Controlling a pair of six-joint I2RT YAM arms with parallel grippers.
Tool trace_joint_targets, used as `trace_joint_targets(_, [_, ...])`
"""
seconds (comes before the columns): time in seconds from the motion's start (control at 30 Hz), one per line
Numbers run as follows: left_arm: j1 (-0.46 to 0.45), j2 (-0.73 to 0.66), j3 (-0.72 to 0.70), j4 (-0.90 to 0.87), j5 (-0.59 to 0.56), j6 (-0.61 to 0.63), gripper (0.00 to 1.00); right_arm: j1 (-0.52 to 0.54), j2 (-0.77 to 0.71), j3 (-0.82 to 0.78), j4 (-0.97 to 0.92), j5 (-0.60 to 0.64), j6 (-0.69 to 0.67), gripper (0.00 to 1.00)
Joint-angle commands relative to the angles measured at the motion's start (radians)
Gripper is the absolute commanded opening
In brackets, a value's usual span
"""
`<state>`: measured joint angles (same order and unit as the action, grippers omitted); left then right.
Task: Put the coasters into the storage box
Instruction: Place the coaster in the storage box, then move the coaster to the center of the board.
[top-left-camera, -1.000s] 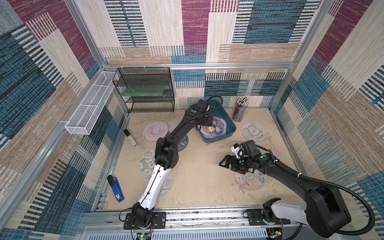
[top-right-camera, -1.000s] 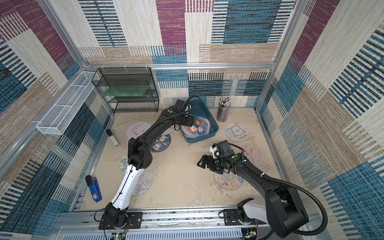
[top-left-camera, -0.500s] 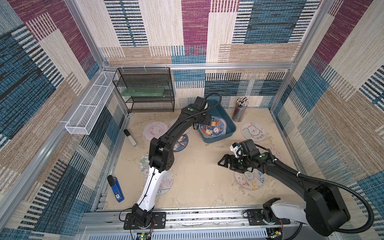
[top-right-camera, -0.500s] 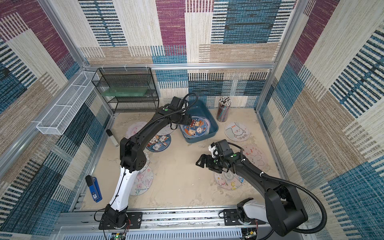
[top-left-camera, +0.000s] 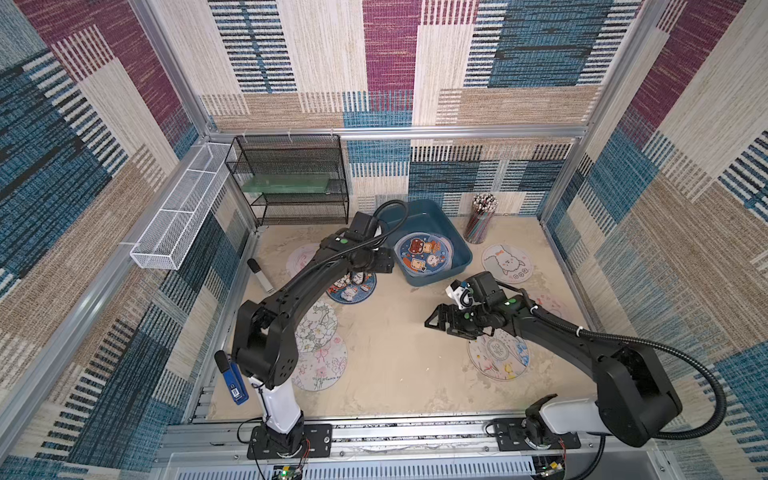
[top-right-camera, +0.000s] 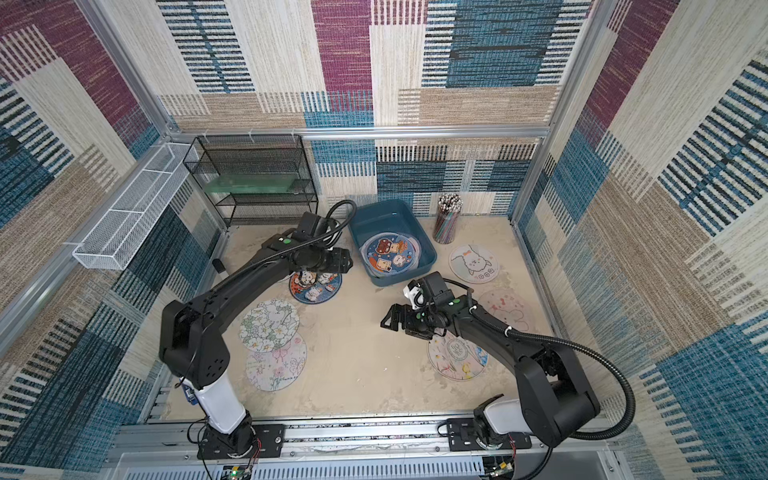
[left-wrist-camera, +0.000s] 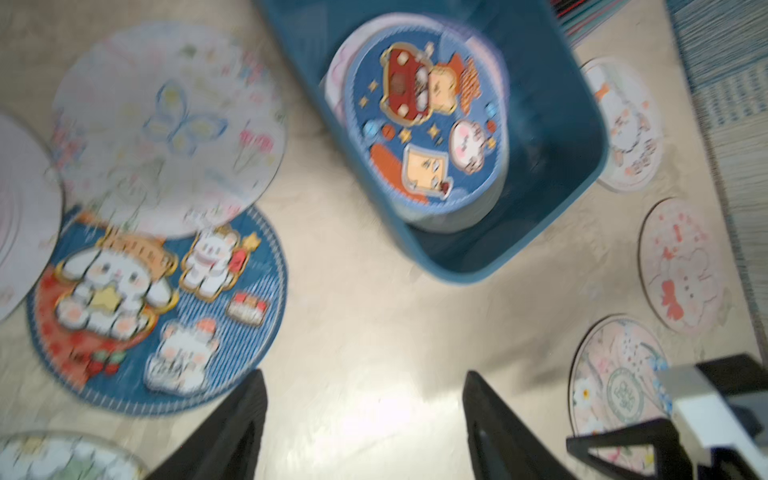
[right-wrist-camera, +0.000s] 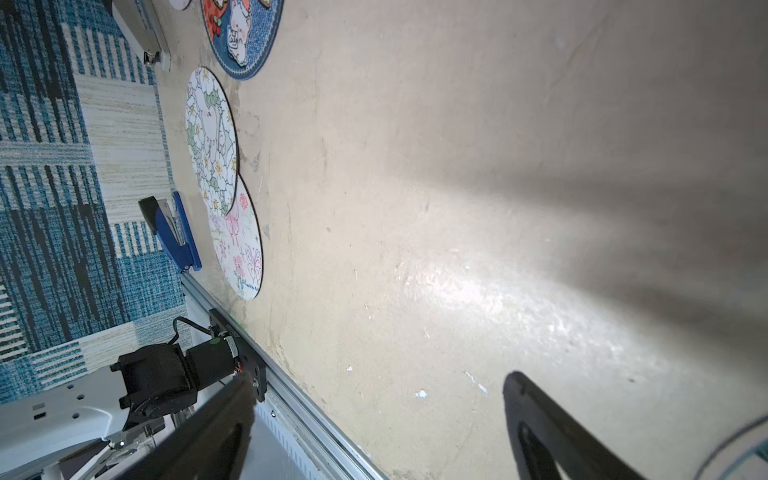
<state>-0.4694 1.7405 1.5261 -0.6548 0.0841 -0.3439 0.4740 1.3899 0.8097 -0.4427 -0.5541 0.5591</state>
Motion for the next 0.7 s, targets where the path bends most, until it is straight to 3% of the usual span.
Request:
trace_joint_targets(0.0, [0.022,-0.111,-0.134,0.001,-0.025,-0.054,0.73,0.015,0.029,0.024,0.038,-0.022,-0.022,0.96])
trace_joint_targets(0.27, [0.134,-0.313,-0.381,-0.051,-0.084,-0.125,0.76,0.049,0.118,0.092,0.049,-0.038,-0.043,0.95])
trace_joint_targets(0.67, [0.496,-0.41,-0.625,0.03,0.006,-0.087,0.84,0.063,0.158,0.126,0.052,-0.055,-0.063,0.95])
